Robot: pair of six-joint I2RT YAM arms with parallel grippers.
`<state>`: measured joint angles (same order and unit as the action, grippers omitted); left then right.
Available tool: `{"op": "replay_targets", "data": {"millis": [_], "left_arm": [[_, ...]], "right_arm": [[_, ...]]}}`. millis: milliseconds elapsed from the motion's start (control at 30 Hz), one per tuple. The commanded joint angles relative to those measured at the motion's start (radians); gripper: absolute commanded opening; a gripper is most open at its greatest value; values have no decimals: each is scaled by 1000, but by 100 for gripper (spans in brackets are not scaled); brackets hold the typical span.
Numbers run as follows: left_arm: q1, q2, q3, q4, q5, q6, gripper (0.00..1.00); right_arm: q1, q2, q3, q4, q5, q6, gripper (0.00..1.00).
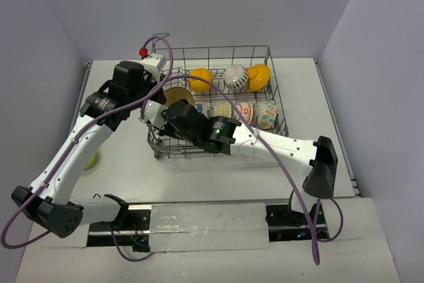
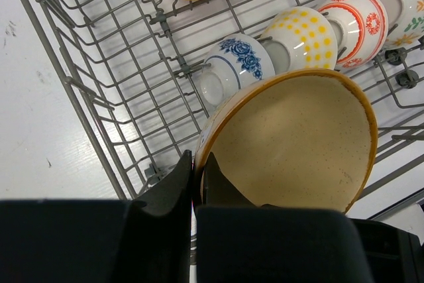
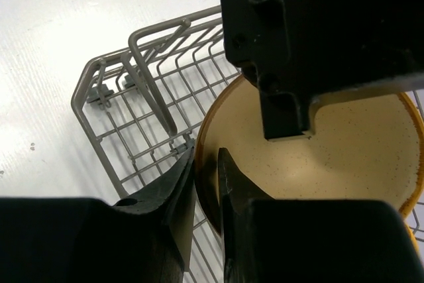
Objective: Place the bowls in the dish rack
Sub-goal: Pass from the left arm to the right
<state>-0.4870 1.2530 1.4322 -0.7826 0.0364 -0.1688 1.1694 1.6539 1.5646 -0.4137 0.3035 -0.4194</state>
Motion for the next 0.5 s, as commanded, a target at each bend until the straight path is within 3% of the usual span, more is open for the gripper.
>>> {"op": "replay_targets", "data": {"millis": [0, 400, 467], "left_arm": [[-28, -6, 43, 62, 62, -75, 0], [-45, 42, 73, 63, 114, -98, 0], [-48, 46, 79, 63, 126, -98, 5]], "right_arm": [[-16, 43, 58, 67, 92, 25, 0], [-16, 87, 124, 56, 57, 28, 0], [-17, 89, 126, 59, 54, 31, 0]]}}
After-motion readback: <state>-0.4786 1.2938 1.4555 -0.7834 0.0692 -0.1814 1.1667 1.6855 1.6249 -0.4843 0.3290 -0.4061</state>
